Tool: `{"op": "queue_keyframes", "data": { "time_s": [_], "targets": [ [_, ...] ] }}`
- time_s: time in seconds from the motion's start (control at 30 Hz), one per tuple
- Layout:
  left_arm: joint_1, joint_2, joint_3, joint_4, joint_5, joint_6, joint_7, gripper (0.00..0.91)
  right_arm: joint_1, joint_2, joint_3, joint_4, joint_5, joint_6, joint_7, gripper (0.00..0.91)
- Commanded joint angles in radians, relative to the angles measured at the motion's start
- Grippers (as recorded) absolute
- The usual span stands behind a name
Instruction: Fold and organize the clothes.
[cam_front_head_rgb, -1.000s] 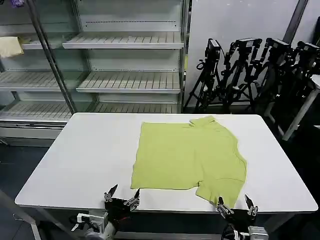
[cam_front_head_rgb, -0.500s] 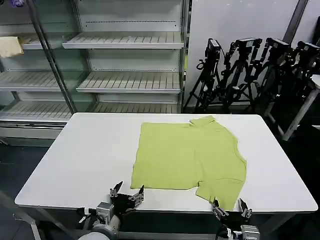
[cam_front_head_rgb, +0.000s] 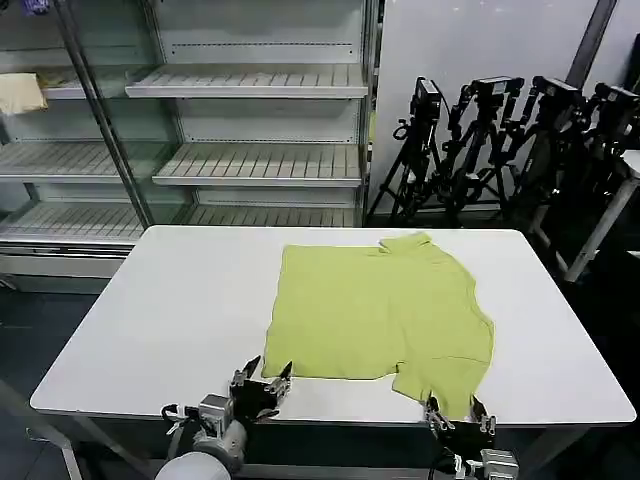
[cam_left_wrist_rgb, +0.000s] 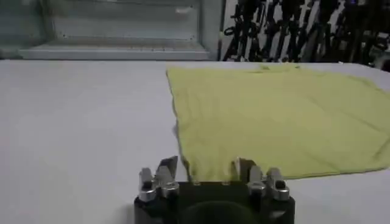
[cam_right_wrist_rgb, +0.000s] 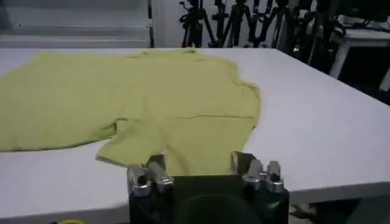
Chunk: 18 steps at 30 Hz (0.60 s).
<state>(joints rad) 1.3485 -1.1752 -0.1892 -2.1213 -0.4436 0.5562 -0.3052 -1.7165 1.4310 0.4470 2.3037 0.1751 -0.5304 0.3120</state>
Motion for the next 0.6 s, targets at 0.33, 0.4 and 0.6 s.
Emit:
{"op": "queue_keyframes", "data": {
  "time_s": [0.33,0.4,0.6],
  "targets": [
    [-0.004,0.007,0.001,-0.005,-0.043,-0.003,0.010,0.020,-0.022,-0.004,0.004,0.025,0.008,0.017,-0.020,0.000],
    [0.010,0.008,0.000,-0.016,-0.043,-0.005,0.014,0.020,-0.030,-0.005,0.007,0.031,0.006,0.028,-0.023,0.000],
    [0.054,0.014,-0.021,-0.077,-0.057,-0.015,0.020,0.020,-0.068,-0.006,0.012,0.080,0.003,0.053,-0.033,0.000]
  ]
}}
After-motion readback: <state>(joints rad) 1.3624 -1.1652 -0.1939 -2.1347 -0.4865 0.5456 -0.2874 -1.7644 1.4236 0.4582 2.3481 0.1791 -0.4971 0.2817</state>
